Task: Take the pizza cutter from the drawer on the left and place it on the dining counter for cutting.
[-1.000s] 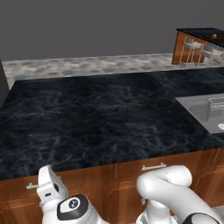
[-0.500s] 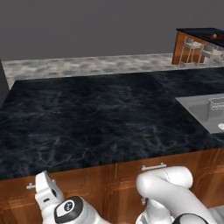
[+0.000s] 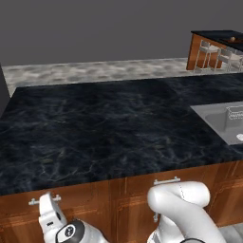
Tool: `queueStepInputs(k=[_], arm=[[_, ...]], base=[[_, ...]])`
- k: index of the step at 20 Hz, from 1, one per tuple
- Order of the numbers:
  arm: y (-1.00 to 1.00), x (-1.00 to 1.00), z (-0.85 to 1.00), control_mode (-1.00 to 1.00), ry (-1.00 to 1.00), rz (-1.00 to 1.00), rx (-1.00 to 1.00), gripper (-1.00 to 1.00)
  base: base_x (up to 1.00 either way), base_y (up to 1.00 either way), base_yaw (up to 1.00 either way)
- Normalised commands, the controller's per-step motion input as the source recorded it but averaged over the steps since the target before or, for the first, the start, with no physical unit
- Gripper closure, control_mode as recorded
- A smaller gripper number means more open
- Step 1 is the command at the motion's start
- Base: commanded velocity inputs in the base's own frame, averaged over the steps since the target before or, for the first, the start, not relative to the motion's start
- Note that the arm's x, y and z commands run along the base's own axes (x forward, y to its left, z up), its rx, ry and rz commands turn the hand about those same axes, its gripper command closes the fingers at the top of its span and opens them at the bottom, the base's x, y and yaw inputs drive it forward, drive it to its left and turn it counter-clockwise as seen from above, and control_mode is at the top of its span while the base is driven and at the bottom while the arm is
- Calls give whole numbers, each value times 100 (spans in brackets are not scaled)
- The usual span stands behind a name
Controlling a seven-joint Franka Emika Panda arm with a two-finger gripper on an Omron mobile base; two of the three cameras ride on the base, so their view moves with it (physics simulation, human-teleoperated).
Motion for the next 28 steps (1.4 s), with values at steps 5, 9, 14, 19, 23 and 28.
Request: queueStepInputs(k=[5, 9, 14, 19, 23, 28], arm=[[6, 4, -19, -100, 4, 0, 13, -100], [4, 16, -18, -100, 9, 0, 14, -100], [1, 29, -22, -100, 18, 0, 9, -100], [0, 34, -42, -100, 11, 0, 0, -100], [1, 32, -46, -100, 1, 0, -3, -100], [19, 7, -35, -100, 0, 0, -3, -100]], base=[[0, 0, 0], [0, 0, 0], [0, 0, 0], [0, 0, 0], [0, 0, 0], [0, 0, 0]])
